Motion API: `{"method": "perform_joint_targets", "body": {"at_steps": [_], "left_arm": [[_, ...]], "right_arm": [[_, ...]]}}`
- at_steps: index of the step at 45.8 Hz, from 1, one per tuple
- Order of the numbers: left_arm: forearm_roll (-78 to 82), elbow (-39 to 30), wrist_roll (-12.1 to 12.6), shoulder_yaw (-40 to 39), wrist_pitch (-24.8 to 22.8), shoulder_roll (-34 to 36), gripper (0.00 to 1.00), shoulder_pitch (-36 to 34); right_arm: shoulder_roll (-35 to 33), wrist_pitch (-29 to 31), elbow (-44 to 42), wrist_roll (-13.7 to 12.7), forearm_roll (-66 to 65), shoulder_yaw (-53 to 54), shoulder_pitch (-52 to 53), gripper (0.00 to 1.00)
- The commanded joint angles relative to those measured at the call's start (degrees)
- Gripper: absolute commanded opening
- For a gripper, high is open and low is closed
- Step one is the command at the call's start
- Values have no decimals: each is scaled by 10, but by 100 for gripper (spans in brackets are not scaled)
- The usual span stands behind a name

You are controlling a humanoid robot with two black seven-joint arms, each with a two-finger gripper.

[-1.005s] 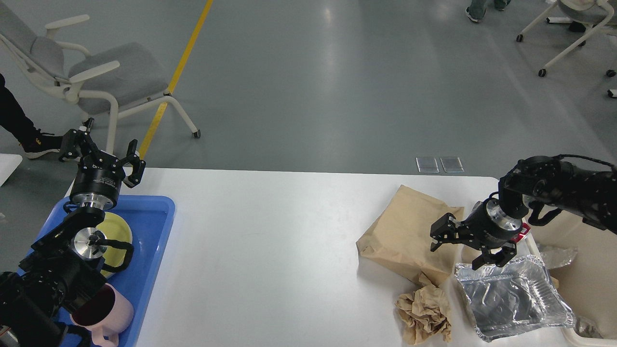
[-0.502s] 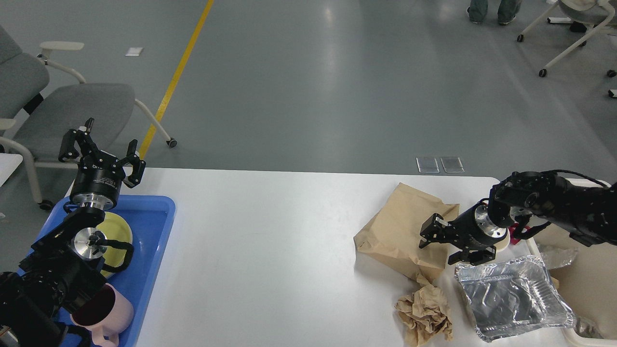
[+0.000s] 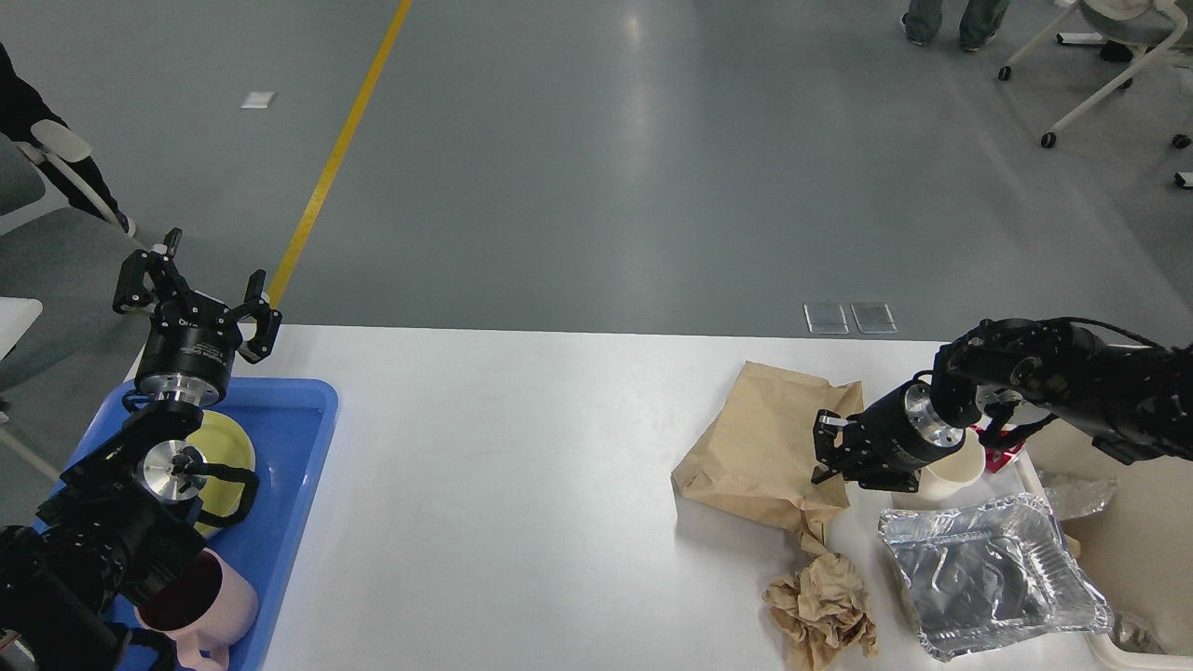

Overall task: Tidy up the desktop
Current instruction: 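Lift the brown paper bag and drop it into the white bin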

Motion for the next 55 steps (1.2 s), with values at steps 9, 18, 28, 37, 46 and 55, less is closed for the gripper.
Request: {"method": "perform_joint_targets", "body": {"at_steps": [9,18,28,37,46,55], "left_arm": [[-1,-1,0,0,0,0,96,0],[0,0,0,0,0,0,96,0],[0,0,0,0,0,0,96,0],[0,0,0,0,0,0,96,0],[0,0,0,0,0,0,96,0],[0,0,0,0,0,0,96,0]], "right_arm": [[-84,8,122,0,-1,28,139,0],[-158,52,152,0,-1,30,254,0],[-252,78,142,-3,-10,36,340,0],[-305,44,95,-4,-11,24,303,0],[-329,-100,37,-4,-8,23,138,0],[-335,-216,-3,-4,0,34,-15,0]]}}
